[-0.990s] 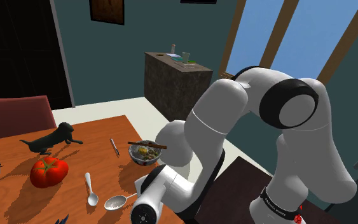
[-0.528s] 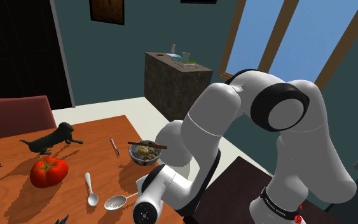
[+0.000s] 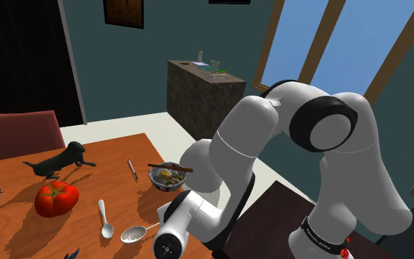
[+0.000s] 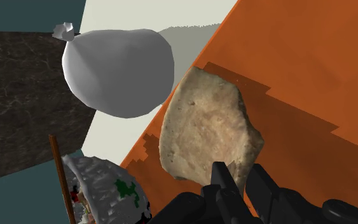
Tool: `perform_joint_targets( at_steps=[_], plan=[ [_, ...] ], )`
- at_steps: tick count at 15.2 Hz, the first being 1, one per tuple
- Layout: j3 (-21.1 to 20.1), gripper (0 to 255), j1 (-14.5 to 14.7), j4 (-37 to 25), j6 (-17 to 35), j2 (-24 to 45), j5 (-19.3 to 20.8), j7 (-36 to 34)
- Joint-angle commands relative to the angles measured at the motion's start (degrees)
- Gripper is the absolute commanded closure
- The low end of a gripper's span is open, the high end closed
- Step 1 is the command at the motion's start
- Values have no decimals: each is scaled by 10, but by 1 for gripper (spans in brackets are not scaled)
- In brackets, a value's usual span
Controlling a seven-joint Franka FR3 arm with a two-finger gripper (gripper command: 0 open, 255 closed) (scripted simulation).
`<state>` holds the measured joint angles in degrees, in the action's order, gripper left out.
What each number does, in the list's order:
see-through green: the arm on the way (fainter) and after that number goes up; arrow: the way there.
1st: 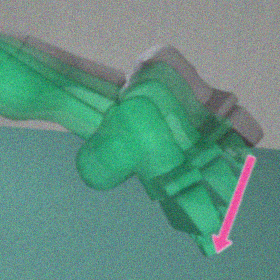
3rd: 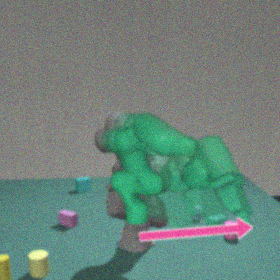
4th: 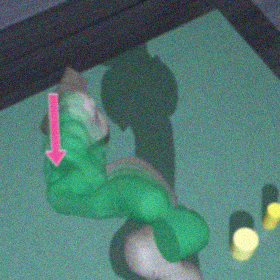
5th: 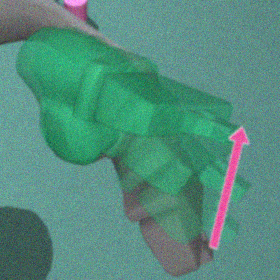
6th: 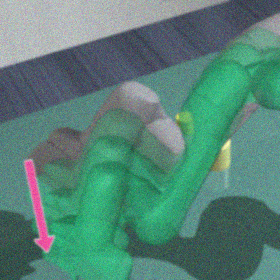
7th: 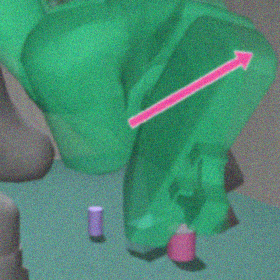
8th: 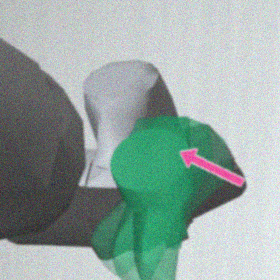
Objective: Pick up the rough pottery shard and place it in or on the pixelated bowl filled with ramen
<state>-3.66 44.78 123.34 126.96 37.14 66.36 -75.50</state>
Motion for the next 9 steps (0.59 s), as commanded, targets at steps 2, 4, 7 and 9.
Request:
perform_joint_targets(
  at_steps=[2, 4, 7, 9],
  plan=[
    [0, 255, 0, 0, 0, 0, 0, 0],
    [0, 255, 0, 0, 0, 0, 0, 0],
    [-1, 255, -1, 4, -2, -8, -3, 4],
    [-4, 255, -2, 12, -6, -24, -9, 13]
  ],
)
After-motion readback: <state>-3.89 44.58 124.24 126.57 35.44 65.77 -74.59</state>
